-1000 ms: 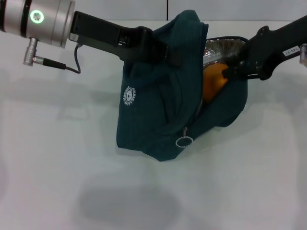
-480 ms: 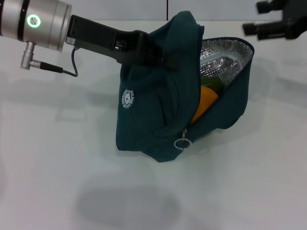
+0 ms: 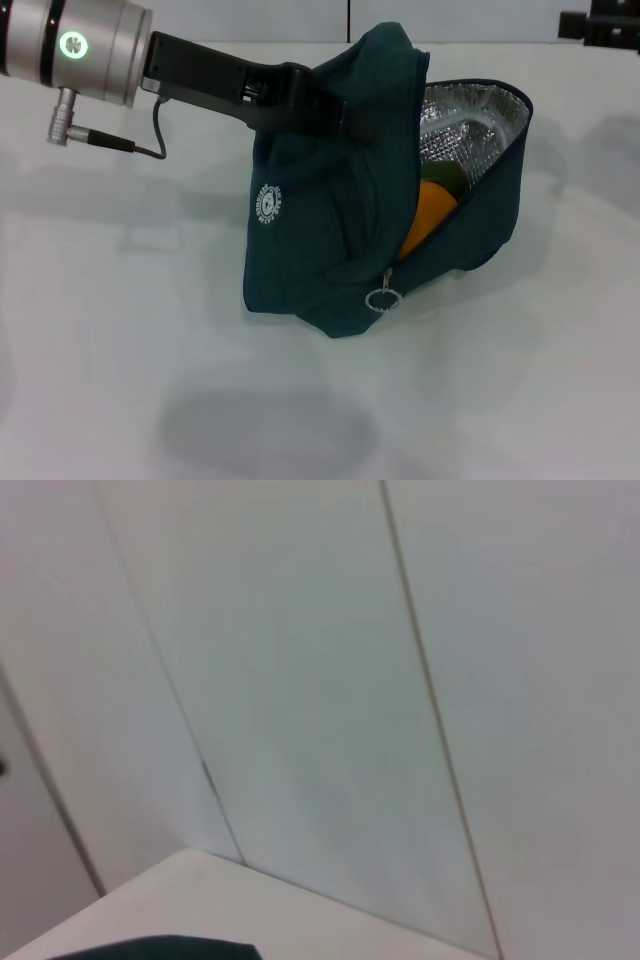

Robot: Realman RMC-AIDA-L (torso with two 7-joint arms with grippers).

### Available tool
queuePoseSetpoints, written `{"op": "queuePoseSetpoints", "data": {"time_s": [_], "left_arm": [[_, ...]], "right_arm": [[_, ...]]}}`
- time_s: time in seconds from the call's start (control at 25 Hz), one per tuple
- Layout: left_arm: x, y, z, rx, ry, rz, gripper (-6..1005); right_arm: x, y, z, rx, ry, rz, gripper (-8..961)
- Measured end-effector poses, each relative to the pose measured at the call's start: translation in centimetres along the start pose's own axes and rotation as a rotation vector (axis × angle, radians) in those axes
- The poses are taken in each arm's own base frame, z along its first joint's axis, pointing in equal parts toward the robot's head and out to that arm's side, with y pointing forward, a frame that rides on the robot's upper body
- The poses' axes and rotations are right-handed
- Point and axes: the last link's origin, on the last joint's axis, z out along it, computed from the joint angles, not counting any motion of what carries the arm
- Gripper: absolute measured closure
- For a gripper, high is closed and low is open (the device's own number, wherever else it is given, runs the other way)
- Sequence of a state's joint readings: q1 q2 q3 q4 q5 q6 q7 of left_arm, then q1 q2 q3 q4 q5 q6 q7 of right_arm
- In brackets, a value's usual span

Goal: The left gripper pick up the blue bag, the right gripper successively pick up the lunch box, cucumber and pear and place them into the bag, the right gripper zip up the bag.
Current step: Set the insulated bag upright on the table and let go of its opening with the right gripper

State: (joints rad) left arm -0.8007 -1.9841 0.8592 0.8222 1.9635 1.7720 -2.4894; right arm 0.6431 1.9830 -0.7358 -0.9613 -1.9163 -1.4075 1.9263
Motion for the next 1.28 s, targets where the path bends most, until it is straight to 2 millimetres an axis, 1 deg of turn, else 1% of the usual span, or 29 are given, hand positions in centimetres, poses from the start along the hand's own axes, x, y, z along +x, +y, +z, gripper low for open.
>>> {"op": "queuePoseSetpoints", "data": {"time_s": [0.2, 0.36, 0.52, 0.8, 0.96, 1.16, 1.28], "left_arm": [[0.1, 0.1, 0.0, -0.007, 0.01, 0.015, 929], [0.1, 0.1, 0.0, -0.008, 0.011, 0.02, 929], [-0.1, -0.1, -0.1, -0.01, 0.011, 0.02, 929], [-0.4, -0.2, -0.2, -0.018, 0.02, 0.017, 930], [-0.8, -0.5, -0.3, -0.017, 0.024, 0.01, 930], [-1.3, -0.7, -0.3, -0.02, 0.027, -0.002, 930], [-1.7, -0.8, -0.2, -0.025, 0.028, -0.011, 930]], "right_arm": [[1.9, -0.7, 1.8, 0.029, 0.03, 0.087, 265], [3.2, -0.9, 3.2, 0.048, 0.068, 0.113, 285], [4.2, -0.5, 4.9, 0.037, 0.119, 0.122, 306], [6.3, 0.0, 6.9, 0.061, 0.198, 0.119, 341], [7.1, 0.6, 7.6, 0.05, 0.232, 0.088, 362], [7.0, 0.6, 7.3, 0.043, 0.198, 0.105, 387], [7.0, 0.7, 7.1, 0.031, 0.185, 0.119, 520]]}}
